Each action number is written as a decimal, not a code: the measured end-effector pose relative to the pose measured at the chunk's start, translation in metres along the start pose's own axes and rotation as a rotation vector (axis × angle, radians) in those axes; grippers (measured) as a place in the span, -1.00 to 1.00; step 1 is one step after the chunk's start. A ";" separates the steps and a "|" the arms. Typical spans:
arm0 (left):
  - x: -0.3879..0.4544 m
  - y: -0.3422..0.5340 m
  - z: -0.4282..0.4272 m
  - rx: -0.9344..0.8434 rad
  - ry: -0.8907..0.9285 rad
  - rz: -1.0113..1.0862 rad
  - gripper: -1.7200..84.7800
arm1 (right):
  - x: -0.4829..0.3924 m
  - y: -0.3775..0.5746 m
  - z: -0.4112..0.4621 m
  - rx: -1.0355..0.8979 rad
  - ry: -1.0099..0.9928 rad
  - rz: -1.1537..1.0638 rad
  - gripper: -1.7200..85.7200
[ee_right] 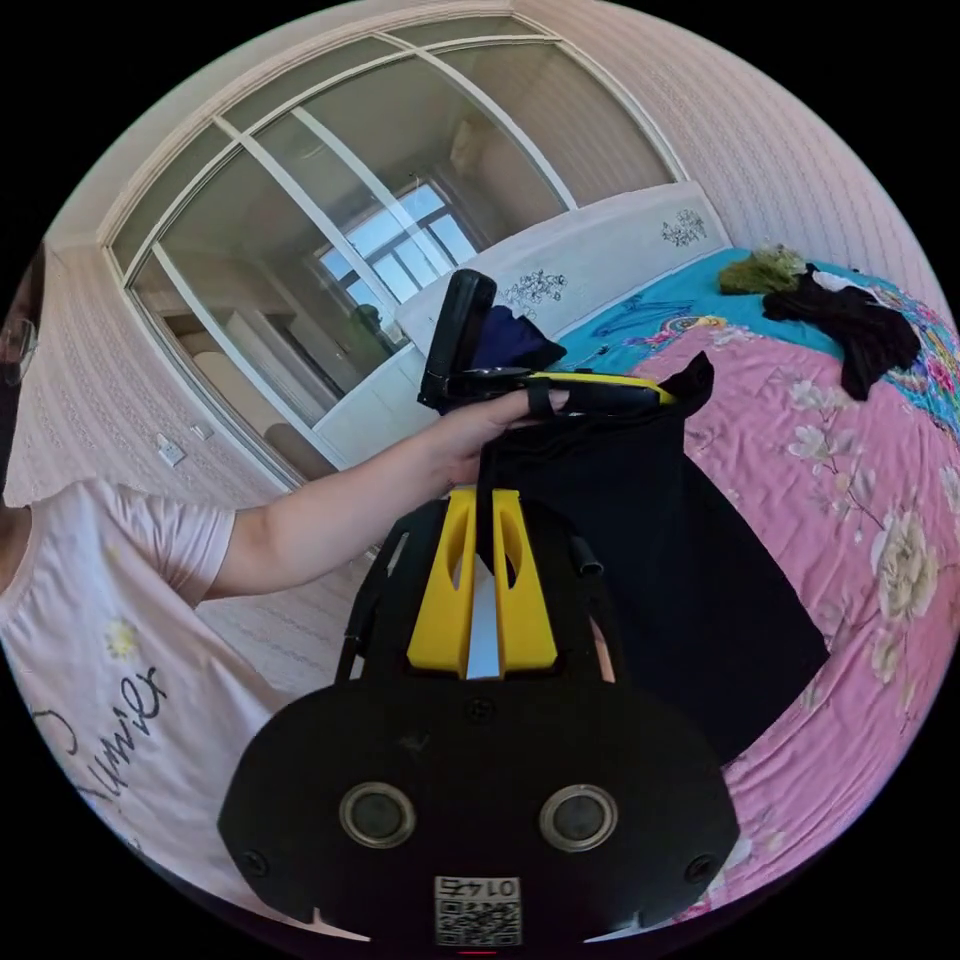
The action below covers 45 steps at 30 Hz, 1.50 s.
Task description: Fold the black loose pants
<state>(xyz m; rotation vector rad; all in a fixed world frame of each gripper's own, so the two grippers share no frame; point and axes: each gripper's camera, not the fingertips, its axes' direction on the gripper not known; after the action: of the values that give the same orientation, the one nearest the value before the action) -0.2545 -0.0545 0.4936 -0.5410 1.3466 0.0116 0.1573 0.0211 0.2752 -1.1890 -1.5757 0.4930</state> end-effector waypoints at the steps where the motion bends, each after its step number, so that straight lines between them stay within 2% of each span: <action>1: -0.024 0.006 -0.021 0.015 -0.020 -0.042 -0.96 | -0.005 -0.021 0.032 -0.036 -0.009 -0.021 -0.92; 7: -0.147 0.062 -0.135 0.094 -0.249 -0.364 -0.85 | -0.019 -0.097 0.204 -0.238 0.009 -0.048 -0.86; 11: -0.186 0.134 -0.202 0.136 -0.374 -0.503 -0.84 | -0.026 -0.094 0.294 -0.426 0.029 -0.093 -0.85; 15: -0.189 0.200 -0.228 0.133 -0.402 -0.592 -0.84 | -0.019 -0.087 0.316 -0.481 0.038 -0.146 -0.84; 20: -0.186 0.272 -0.231 0.161 -0.329 -0.757 -0.81 | 0.009 -0.112 0.349 -0.531 0.231 -0.178 -0.79; 22: -0.188 0.283 -0.234 0.188 -0.307 -0.808 -0.79 | 0.009 -0.128 0.363 -0.498 0.340 -0.233 -0.78; 25: -0.184 0.281 -0.250 0.266 -0.390 -0.789 -0.78 | 0.004 -0.157 0.396 -0.498 0.445 -0.334 -0.76; 27: -0.187 0.278 -0.260 0.325 -0.442 -0.790 -0.76 | 0.001 -0.171 0.419 -0.501 0.451 -0.379 -0.73; 31: -0.218 0.276 -0.266 0.315 -0.379 -0.852 -0.73 | 0.001 -0.190 0.473 -0.527 0.466 -0.429 -0.66; 33: -0.227 0.276 -0.269 0.284 -0.388 -0.863 -0.74 | 0.006 -0.194 0.493 -0.571 0.478 -0.417 -0.67; 38: -0.246 0.291 -0.285 0.263 -0.326 -0.916 -0.89 | 0.012 -0.197 0.512 -0.621 0.449 -0.408 -0.95; 40: -0.252 0.296 -0.289 0.248 -0.309 -0.913 -0.96 | 0.008 -0.195 0.510 -0.597 0.442 -0.446 -0.97; 45: -0.254 0.305 -0.314 0.257 -0.338 -0.888 -0.97 | -0.007 -0.197 0.508 -0.600 0.390 -0.548 -0.98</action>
<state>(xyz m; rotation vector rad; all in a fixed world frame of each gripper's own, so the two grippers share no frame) -0.6995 0.1705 0.5803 -0.8336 0.6804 -0.7530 -0.3848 0.0599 0.2441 -1.1188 -1.6515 -0.5743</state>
